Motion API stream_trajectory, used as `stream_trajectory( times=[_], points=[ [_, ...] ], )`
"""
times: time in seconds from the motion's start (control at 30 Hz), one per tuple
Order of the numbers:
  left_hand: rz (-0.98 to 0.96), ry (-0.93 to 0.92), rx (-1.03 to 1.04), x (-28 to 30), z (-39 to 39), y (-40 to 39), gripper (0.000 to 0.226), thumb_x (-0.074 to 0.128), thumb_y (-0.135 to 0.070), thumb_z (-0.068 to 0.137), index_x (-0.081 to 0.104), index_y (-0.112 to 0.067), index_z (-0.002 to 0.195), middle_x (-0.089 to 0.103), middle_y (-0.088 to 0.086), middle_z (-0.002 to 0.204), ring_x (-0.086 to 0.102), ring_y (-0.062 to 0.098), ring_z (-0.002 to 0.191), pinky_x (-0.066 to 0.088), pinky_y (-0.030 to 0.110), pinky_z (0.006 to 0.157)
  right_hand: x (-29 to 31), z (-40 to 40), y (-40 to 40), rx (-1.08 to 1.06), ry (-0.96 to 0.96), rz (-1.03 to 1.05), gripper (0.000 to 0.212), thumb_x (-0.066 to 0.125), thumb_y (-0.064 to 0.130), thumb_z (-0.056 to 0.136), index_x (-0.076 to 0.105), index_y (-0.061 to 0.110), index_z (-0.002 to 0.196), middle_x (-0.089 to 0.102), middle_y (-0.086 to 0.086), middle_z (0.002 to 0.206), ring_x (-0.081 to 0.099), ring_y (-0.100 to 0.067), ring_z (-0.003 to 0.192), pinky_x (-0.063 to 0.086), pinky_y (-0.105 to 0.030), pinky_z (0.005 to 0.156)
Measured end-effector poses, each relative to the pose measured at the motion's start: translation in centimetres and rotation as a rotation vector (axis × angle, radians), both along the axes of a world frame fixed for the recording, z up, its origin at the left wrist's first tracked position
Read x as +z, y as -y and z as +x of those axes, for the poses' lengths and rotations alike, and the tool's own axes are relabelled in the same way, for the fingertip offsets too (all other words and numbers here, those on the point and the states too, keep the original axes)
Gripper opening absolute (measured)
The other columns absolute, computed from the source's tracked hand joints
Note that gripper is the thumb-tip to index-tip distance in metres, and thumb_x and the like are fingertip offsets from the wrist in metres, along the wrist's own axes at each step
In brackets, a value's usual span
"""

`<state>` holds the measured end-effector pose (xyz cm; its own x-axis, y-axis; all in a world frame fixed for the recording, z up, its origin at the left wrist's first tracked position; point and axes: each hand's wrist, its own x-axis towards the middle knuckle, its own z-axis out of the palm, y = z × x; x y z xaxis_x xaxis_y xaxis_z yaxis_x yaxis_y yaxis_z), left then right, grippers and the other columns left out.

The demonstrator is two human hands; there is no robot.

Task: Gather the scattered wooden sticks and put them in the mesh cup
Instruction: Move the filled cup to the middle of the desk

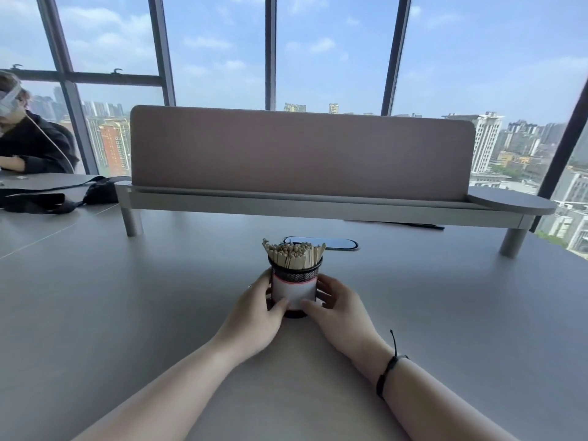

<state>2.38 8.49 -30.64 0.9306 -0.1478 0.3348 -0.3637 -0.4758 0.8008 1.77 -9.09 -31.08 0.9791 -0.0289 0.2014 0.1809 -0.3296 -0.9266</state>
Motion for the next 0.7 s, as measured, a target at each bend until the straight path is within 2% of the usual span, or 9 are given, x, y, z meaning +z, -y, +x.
stream_trajectory(
  times=[0.07,0.13,0.27,0.47,0.57,0.7],
  points=[
    [-0.005,0.005,0.025,0.0,1.3,-0.1,0.045,0.063,-0.013,0.093,0.053,-0.035,0.131,0.065,-0.024,0.117,0.06,-0.014,0.103,0.044,0.005,0.082,0.2,1.2,-0.7,-0.022,0.008,-0.1,0.049,0.072,0.044,0.067,0.064,0.037,0.115,0.072,0.024,0.106,0.066,0.006,0.099,0.055,-0.033,0.091],
    [0.007,0.019,0.062,-0.1,2.7,-0.3,0.042,0.064,-0.017,0.092,0.054,-0.034,0.129,0.066,-0.024,0.114,0.063,-0.007,0.102,0.048,0.011,0.082,0.5,2.7,-1.6,-0.05,0.017,-0.173,0.046,0.07,0.049,0.069,0.064,0.036,0.112,0.072,0.021,0.104,0.066,0.003,0.097,0.055,-0.033,0.088],
    [0.029,0.008,0.155,-0.2,5.8,-0.8,0.044,0.06,-0.019,0.093,0.05,-0.031,0.134,0.069,-0.012,0.122,0.065,0.012,0.11,0.052,0.031,0.09,0.7,6.3,-3.5,-0.085,0.022,-0.261,0.046,0.067,0.05,0.075,0.06,0.033,0.118,0.071,0.016,0.103,0.067,-0.007,0.094,0.055,-0.036,0.084],
    [0.04,-0.027,0.23,0.1,10.2,-1.7,0.04,0.058,-0.02,0.091,0.053,-0.027,0.129,0.071,-0.002,0.117,0.065,0.021,0.109,0.052,0.035,0.088,0.8,11.1,-4.9,-0.077,0.029,-0.349,0.039,0.065,0.05,0.08,0.062,0.031,0.115,0.071,0.015,0.109,0.066,-0.011,0.096,0.055,-0.034,0.081],
    [0.038,-0.028,0.232,-0.1,12.3,-1.9,0.039,0.058,-0.02,0.09,0.053,-0.027,0.128,0.072,-0.002,0.115,0.065,0.023,0.109,0.052,0.037,0.089,0.6,13.2,-5.1,-0.094,0.032,-0.349,0.047,0.066,0.052,0.08,0.06,0.03,0.121,0.069,0.014,0.113,0.066,-0.011,0.101,0.053,-0.031,0.081],
    [0.037,-0.034,0.232,-0.6,14.0,-2.1,0.039,0.056,-0.019,0.09,0.052,-0.027,0.128,0.071,-0.002,0.114,0.064,0.023,0.107,0.052,0.039,0.089,0.2,14.8,-5.1,-0.095,0.026,-0.333,0.061,0.063,0.062,0.07,0.059,0.03,0.122,0.07,0.015,0.11,0.066,-0.011,0.099,0.055,-0.037,0.086]
  ],
)
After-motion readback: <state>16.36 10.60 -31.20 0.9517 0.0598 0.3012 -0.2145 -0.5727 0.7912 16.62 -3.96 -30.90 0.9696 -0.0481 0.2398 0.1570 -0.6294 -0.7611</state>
